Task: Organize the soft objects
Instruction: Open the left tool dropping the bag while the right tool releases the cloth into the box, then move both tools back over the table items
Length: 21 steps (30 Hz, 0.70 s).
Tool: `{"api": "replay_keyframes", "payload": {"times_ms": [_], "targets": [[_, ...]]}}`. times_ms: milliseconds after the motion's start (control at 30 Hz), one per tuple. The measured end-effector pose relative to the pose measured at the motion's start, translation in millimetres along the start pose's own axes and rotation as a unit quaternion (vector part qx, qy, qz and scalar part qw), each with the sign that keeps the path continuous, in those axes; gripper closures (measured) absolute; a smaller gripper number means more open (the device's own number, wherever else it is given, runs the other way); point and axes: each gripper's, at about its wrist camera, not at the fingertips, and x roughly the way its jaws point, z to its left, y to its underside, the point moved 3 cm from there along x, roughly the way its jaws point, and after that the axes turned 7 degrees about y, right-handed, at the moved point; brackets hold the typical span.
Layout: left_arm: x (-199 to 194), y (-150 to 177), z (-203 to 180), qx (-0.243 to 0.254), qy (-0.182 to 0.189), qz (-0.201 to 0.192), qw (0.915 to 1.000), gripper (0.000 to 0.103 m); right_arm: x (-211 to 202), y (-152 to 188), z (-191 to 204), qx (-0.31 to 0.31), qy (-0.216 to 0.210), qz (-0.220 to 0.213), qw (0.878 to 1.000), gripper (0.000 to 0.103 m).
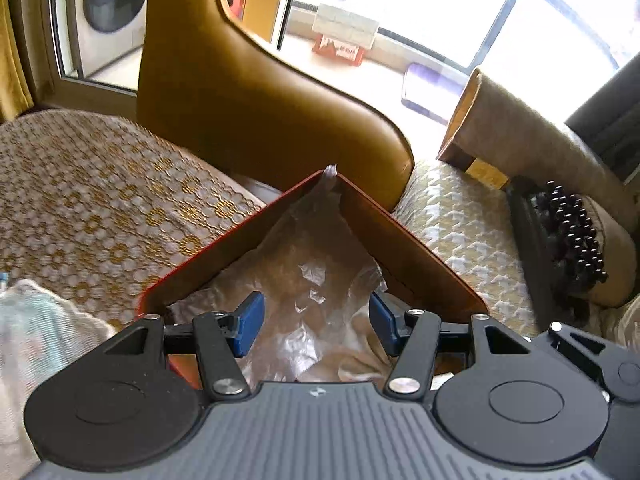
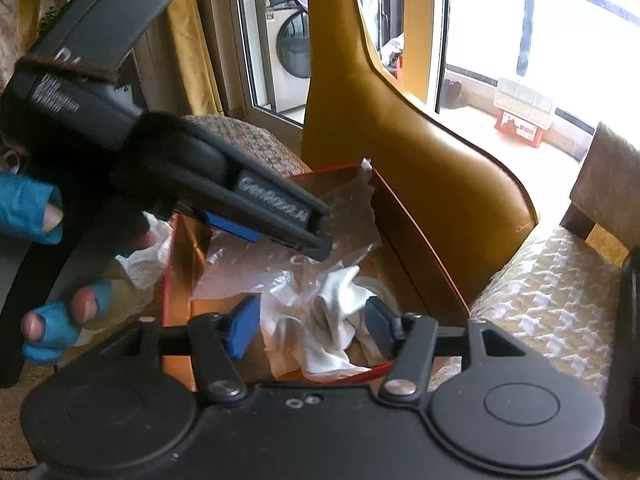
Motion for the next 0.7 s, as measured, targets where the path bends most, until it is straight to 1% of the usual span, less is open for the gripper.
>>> {"api": "replay_keyframes", "payload": {"times_ms": [100, 200, 367, 700], "targets": [[-24, 4, -2, 0.008, -0.001, -0.017, 0.9998, 0.046, -13, -1, 0, 0.007, 0.001, -0.012, 1.000, 0.040], [-50, 10, -4, 0.014, 0.000, -0.033, 0.9994, 0.046, -29, -2, 4, 0.011, -0.004, -0.025, 1.000, 0.039], [-93, 21, -10, 0.031, -0.008, -0.061, 0.9976, 0.046, -56, -4, 13, 0.016, -0.010, -0.046, 0.999, 0.035], [-166, 54, -6, 0.054, -0.023, -0.096, 0.9936, 0.046, -98, -1, 48, 0.010, -0.028, -0.074, 0.997, 0.031]]}}
